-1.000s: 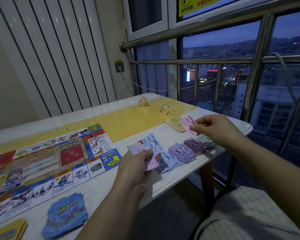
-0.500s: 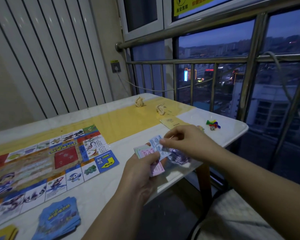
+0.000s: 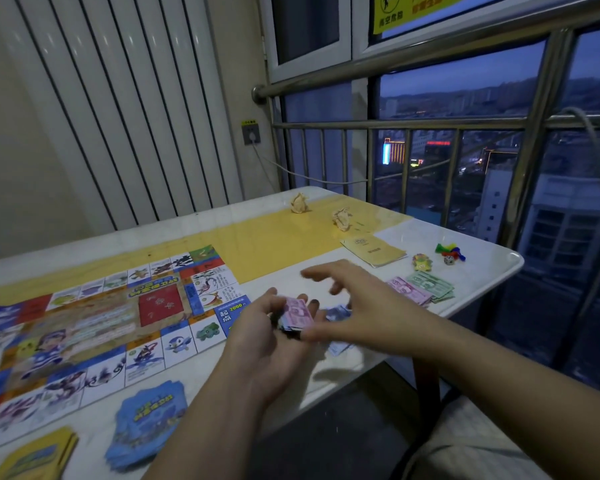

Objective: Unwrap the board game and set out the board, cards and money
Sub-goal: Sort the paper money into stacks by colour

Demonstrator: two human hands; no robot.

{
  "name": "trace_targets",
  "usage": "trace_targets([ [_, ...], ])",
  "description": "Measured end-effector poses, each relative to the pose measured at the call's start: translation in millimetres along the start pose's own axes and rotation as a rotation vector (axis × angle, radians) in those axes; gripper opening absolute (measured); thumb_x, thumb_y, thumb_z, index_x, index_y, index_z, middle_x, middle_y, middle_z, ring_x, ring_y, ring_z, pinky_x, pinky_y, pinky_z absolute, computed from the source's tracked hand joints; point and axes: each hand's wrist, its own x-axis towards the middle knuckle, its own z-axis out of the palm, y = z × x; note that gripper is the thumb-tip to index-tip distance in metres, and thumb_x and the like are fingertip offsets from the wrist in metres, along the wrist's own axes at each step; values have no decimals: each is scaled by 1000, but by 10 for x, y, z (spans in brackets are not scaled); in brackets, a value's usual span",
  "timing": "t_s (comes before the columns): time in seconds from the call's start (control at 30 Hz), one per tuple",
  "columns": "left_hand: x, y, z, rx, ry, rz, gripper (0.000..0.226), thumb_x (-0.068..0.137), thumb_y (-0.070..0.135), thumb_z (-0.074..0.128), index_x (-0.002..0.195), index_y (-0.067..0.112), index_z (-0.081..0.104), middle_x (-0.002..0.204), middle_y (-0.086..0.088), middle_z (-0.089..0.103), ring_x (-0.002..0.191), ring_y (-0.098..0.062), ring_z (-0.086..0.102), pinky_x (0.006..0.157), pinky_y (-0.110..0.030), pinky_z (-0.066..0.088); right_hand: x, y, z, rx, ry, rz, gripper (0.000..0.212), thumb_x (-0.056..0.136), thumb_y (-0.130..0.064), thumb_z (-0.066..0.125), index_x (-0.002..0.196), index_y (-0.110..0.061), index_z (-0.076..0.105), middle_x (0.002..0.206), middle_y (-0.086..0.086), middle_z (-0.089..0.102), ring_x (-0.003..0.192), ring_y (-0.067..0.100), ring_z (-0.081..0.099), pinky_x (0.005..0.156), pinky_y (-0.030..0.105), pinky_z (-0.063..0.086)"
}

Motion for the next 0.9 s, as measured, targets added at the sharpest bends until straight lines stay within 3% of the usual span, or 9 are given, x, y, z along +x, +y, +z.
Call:
trace_targets([
  [0.1,-41,-69,5,160,-135,-69,37,89,2,33,122,2,48,101,-24,59,86,-34,60,66,-41,57,-35,-58,20,-121,-71,-98,78,70,-47,77,137,-37,38,133,-16,41,122,2,30,97,24,37],
  [0.2,-19,-112,-45,231,-208,-94,40,88,-3,32,124,-10,48,108,-28,62,91,-35,64,67,-38,57,-3,0,-37,-126,-39,-91,66,73,-41,77,131,-35,46,126,-13,48,117,1,33,90,15,36],
  [0.33,-1,-162,-94,378,-200,43,34,90,-11,35,116,-4,55,101,-27,68,86,-28,70,57,-26,56,10,62,-78,-144,-29,-124,64,73,-40,78,130,-34,49,123,-19,48,112,-2,36,85,5,33],
  [0.43,-43,-203,-69,520,-195,151,26,88,-11,48,107,1,61,90,-18,73,75,-20,71,57,-23,57,-14,104,-71,12,53,-17,69,70,-45,78,130,-36,46,128,-21,47,111,-2,46,87,15,43],
  [0.53,-47,-239,-47,577,-184,226,25,85,-10,55,103,5,64,87,-10,74,75,-15,71,60,-22,56,-43,146,-59,304,159,166,42,69,-42,78,101,-20,63,95,-5,67,83,8,64,71,27,55],
  [0.6,-34,-263,-37,581,-179,244,23,88,-7,54,103,7,65,87,-9,74,76,-15,71,58,-22,55,-63,178,-47,399,165,224,28,73,-34,77,81,-10,65,67,-1,67,62,7,62,60,24,52],
  [0.7,-3,-294,-25,543,-162,231,22,92,-6,47,103,6,63,86,-10,75,75,-16,72,58,-22,56,-84,218,-56,411,187,278,25,79,-30,73,70,-8,65,53,-2,59,50,8,50,52,21,42],
  [0.77,22,-296,-22,521,-140,231,21,94,-7,44,102,3,61,87,-11,74,75,-17,72,59,-23,57,-72,244,-127,429,195,311,24,82,-26,70,67,-9,65,54,3,56,53,14,48,55,29,40],
  [0.9,73,-261,-42,492,-90,256,19,93,-5,49,109,0,57,87,-8,75,77,-16,73,57,-21,56,-10,421,-482,314,273,361,14,89,-26,62,85,-14,69,76,8,66,66,15,55,68,32,46],
])
